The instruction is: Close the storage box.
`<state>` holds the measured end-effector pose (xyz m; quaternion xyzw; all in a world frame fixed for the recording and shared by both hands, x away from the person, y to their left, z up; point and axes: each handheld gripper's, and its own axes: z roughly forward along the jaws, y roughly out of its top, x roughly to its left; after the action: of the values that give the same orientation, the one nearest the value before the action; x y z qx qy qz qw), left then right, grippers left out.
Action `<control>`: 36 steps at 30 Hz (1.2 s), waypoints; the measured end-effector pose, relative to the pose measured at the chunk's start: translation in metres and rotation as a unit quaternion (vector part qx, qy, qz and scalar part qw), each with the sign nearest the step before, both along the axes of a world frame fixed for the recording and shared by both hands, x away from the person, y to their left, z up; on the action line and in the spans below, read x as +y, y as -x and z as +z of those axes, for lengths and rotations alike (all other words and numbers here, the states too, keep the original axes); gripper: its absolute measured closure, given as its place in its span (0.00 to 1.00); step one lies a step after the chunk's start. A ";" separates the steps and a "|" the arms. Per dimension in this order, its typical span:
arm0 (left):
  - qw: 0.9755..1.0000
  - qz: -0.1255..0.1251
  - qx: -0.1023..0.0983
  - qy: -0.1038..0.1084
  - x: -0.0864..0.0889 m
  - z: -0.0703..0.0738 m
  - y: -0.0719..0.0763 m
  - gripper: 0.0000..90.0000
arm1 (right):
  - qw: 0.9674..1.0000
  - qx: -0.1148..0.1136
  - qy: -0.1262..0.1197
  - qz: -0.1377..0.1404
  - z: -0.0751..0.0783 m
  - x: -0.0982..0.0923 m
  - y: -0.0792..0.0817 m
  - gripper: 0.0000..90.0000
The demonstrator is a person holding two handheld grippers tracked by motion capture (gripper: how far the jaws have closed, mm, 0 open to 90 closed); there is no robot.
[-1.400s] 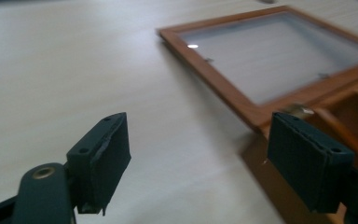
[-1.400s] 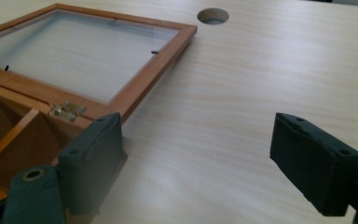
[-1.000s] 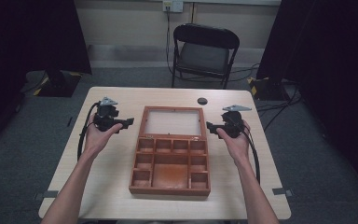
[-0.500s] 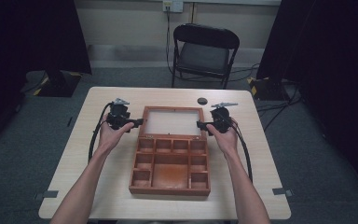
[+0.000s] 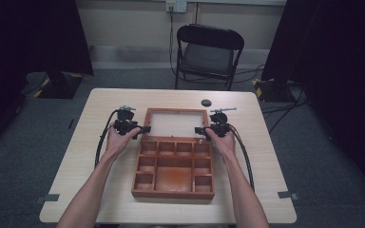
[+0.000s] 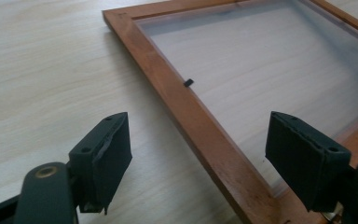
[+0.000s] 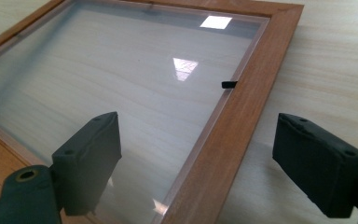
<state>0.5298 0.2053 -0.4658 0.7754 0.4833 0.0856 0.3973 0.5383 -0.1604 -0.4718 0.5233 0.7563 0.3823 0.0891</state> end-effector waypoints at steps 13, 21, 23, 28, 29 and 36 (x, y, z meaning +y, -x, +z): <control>0.999 -0.011 0.028 0.030 -0.010 -0.007 -0.003 0.25 | 0.998 0.033 -0.047 0.002 -0.007 0.001 -0.005 0.14; 0.998 -0.019 0.048 0.047 -0.009 -0.010 -0.005 0.24 | 0.997 0.040 -0.062 0.000 -0.012 0.006 -0.008 0.10; 0.998 -0.021 0.045 0.047 -0.009 -0.011 -0.005 0.22 | 0.997 0.044 -0.064 0.002 -0.012 0.005 -0.009 0.10; 0.997 -0.022 0.047 0.048 -0.009 -0.011 -0.007 0.20 | 0.997 0.048 -0.068 0.003 -0.013 0.006 -0.009 0.10; 0.998 -0.022 0.046 0.047 -0.009 -0.011 -0.007 0.20 | 0.996 0.055 -0.073 0.004 -0.013 0.006 -0.009 0.10; 0.996 -0.020 0.064 0.060 -0.010 -0.013 -0.009 0.19 | 0.995 0.061 -0.082 0.019 -0.013 0.003 -0.011 0.13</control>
<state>0.5383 0.1956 -0.4788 0.7632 0.4966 -0.0011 0.4135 0.5489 -0.1578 -0.4850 0.5369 0.7363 0.4117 -0.0075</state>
